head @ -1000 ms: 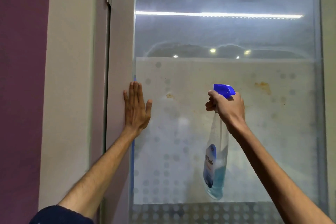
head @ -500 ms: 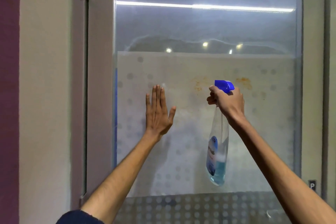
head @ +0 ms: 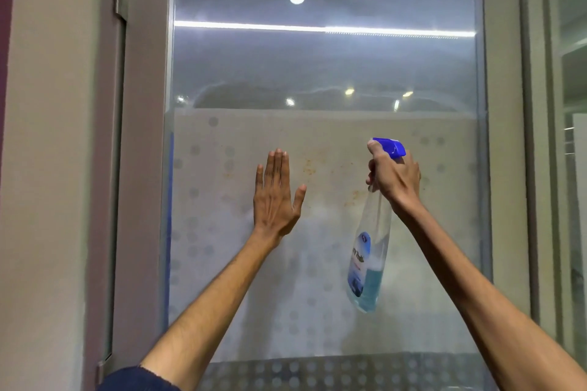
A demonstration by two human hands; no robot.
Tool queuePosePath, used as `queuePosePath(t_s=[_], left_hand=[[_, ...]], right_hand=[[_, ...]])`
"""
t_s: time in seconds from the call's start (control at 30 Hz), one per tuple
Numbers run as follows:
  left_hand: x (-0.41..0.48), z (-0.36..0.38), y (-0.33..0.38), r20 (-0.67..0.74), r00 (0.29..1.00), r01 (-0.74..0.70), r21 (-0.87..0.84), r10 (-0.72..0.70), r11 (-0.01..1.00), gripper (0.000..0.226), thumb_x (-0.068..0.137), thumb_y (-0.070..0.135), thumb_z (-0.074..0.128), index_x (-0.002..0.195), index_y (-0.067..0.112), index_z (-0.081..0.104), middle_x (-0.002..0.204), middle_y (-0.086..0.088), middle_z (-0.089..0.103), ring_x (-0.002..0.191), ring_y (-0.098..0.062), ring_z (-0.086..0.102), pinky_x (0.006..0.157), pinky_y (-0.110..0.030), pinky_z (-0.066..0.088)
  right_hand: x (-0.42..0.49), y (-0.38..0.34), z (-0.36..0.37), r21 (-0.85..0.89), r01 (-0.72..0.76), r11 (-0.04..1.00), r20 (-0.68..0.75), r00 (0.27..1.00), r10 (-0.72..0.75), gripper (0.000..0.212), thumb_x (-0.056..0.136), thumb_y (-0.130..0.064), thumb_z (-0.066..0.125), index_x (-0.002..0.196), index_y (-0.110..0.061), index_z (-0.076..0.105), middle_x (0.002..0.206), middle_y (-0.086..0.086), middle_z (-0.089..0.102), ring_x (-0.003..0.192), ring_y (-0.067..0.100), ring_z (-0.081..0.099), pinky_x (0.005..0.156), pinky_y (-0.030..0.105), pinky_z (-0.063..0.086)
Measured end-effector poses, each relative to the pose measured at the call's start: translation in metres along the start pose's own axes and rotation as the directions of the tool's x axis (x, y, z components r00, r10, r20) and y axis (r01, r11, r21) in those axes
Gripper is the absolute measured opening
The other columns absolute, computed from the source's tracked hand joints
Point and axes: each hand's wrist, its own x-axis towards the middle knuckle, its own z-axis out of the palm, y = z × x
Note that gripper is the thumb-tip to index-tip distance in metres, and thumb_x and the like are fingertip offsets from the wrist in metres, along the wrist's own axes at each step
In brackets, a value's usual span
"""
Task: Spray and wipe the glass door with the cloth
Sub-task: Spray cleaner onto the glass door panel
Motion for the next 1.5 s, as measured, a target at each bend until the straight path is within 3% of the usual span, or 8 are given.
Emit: queuePosePath(t_s=[0.17,0.3,0.43,0.57,0.77,0.9,1.27,1.5], left_hand=[[0.003,0.003,0.014,-0.016,1.000,0.015,-0.005,-0.015,1.000,0.075,0.100,0.049,0.023,0.156,0.003,0.002,0.165,-0.011,-0.006,0.153,-0.022,-0.005,0.125,-0.041,-0.002],[0.001,0.006,0.021,-0.025,0.999,0.034,-0.003,-0.034,0.999,0.076,0.101,0.049,0.023,0.156,0.002,0.001,0.165,-0.012,-0.006,0.153,-0.023,-0.006,0.125,-0.042,-0.001],[0.000,0.009,0.027,-0.017,0.999,0.042,-0.002,-0.042,0.999,0.076,0.100,0.050,0.022,0.155,0.002,0.000,0.165,-0.013,-0.006,0.153,-0.023,-0.007,0.125,-0.041,-0.002],[-0.001,0.013,0.039,-0.008,0.999,0.039,-0.008,-0.039,0.999,0.076,0.100,0.049,0.023,0.155,0.001,0.000,0.165,-0.014,-0.004,0.153,-0.024,-0.006,0.125,-0.040,-0.002],[-0.005,0.021,0.056,-0.018,0.999,0.041,-0.053,-0.042,0.998,0.075,0.101,0.048,0.024,0.156,0.001,0.002,0.165,-0.013,-0.003,0.153,-0.022,-0.006,0.124,-0.037,-0.005],[-0.012,0.027,0.072,-0.010,1.000,0.008,-0.079,-0.009,0.997,0.075,0.101,0.047,0.026,0.156,0.002,0.002,0.165,-0.012,-0.003,0.153,-0.022,-0.005,0.125,-0.037,-0.004],[-0.012,0.033,0.103,0.021,1.000,0.022,-0.036,-0.021,0.999,0.078,0.100,0.050,0.025,0.155,0.000,0.002,0.165,-0.013,-0.005,0.153,-0.024,-0.007,0.125,-0.038,-0.003],[-0.012,0.038,0.130,0.028,1.000,0.012,-0.064,-0.011,0.998,0.079,0.100,0.051,0.025,0.155,-0.001,0.001,0.165,-0.015,-0.005,0.153,-0.025,-0.008,0.125,-0.038,-0.004]], right_hand=[[0.006,0.009,-0.009,-0.090,0.078,0.993,-0.033,0.996,-0.081,0.055,0.094,-0.048,0.052,0.060,-0.006,0.064,0.051,0.003,0.065,0.040,0.006,0.059,0.057,0.025,0.043],[0.021,0.021,-0.019,-0.070,0.060,0.996,-0.010,0.998,-0.060,0.050,0.094,-0.045,0.054,0.067,-0.006,0.070,0.058,0.001,0.070,0.048,0.017,0.067,0.063,0.028,0.053],[0.033,0.033,-0.031,-0.141,0.044,0.989,-0.048,0.998,-0.052,0.053,0.094,-0.044,0.052,0.075,0.002,0.069,0.070,0.018,0.072,0.062,0.027,0.069,0.058,0.023,0.044],[0.038,0.044,-0.043,-0.164,-0.004,0.986,-0.076,0.997,-0.009,0.052,0.093,-0.046,0.052,0.078,0.000,0.070,0.060,0.008,0.068,0.050,0.014,0.061,0.054,0.022,0.039],[0.043,0.069,-0.064,-0.101,-0.079,0.992,0.004,0.997,0.079,0.045,0.088,-0.047,0.055,0.068,-0.010,0.070,0.059,-0.001,0.071,0.046,0.021,0.065,0.071,0.036,0.059],[0.042,0.087,-0.074,-0.080,-0.122,0.989,0.037,0.991,0.125,0.043,0.088,-0.050,0.059,0.072,-0.012,0.071,0.060,-0.001,0.072,0.051,0.023,0.069,0.070,0.043,0.063],[0.063,0.079,-0.112,0.038,-0.046,0.998,-0.013,0.999,0.046,0.046,0.088,-0.053,0.059,0.062,-0.016,0.068,0.057,-0.001,0.068,0.067,0.026,0.073,0.053,0.031,0.052],[0.065,0.083,-0.128,-0.065,-0.005,0.998,-0.032,0.999,0.003,0.050,0.095,-0.051,0.055,0.069,-0.009,0.066,0.059,0.003,0.063,0.051,0.015,0.063,0.057,0.028,0.052]])
